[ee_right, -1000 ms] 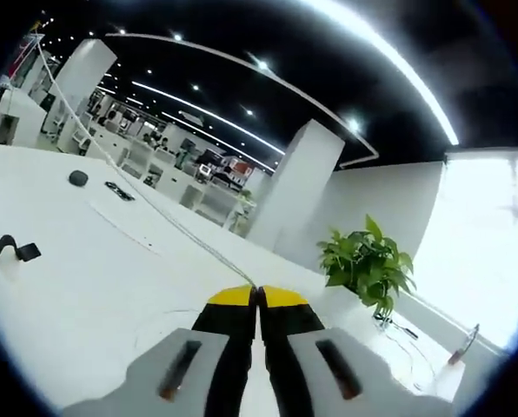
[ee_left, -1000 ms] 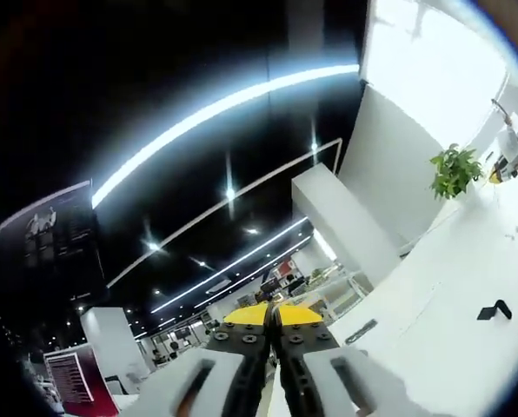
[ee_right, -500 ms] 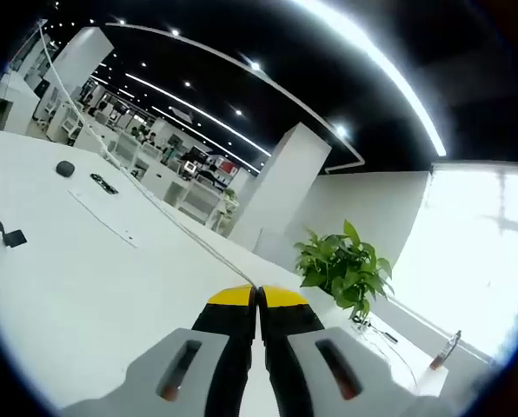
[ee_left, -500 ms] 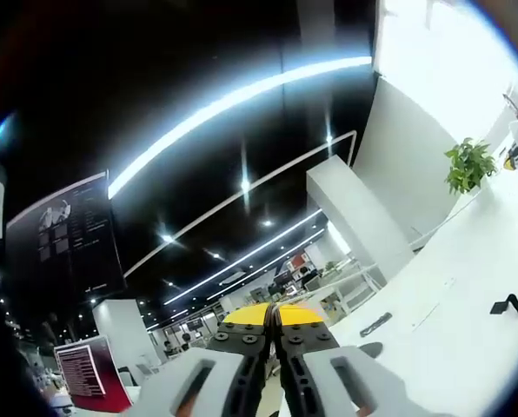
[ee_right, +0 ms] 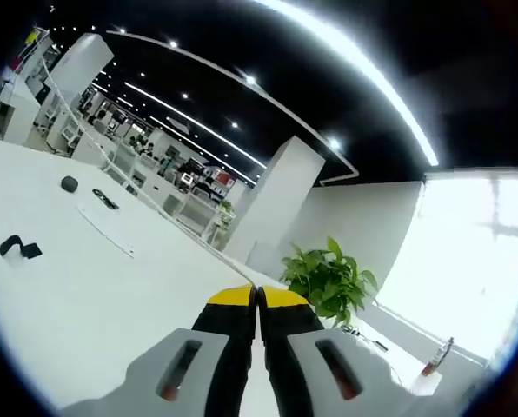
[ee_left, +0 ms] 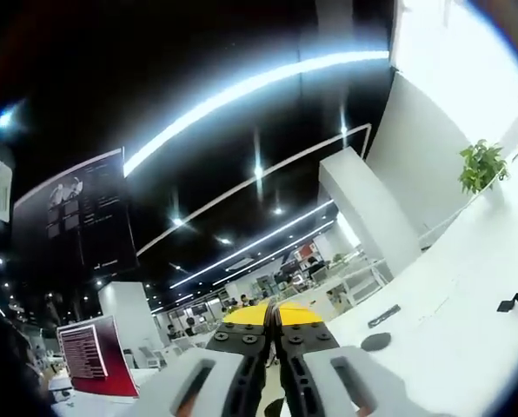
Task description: Peel open the Velcro strap on the desktop, arrange the wired earphones neatly onto it, and close the Velcro strap to secure them.
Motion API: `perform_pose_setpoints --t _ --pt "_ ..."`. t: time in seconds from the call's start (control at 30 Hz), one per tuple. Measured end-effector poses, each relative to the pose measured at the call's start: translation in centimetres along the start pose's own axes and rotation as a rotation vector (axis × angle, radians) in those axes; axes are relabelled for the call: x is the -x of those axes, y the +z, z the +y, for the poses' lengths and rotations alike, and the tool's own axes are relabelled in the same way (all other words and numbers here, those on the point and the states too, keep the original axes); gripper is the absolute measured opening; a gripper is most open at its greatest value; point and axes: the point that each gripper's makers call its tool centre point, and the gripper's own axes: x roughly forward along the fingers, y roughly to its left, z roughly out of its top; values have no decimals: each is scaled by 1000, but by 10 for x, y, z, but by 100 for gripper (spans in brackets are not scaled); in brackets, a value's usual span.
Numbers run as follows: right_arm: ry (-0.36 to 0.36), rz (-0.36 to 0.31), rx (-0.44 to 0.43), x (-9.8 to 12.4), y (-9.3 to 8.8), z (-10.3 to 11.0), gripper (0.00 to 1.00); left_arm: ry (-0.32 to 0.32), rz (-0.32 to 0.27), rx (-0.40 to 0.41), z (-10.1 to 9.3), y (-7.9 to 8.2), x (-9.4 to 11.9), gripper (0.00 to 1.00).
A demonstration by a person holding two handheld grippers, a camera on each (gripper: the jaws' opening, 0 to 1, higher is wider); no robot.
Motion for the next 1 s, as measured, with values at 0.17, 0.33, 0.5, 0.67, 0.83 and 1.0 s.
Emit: perform_pose_setpoints --t 0.17,0.33,0.5,0.67,0.83,1.0 --pt "71 -25 -15 24 17 13 4 59 25 5 21 -10 7 5" --pt "198 -24 -18 41 21 45 4 200 -14 -55 53 -2 30 5" --pt "342 -34 -80 50 21 83 4 256 -6 -97 75 3 51 5" --pt "478 -51 -160 51 24 117 4 267 11 -85 86 2 62 5" --pt "540 -47 -195 41 21 137 4 265 8 -77 86 4 66 5" --pt "619 -40 -253 33 11 164 4 224 -14 -56 72 13 67 5"
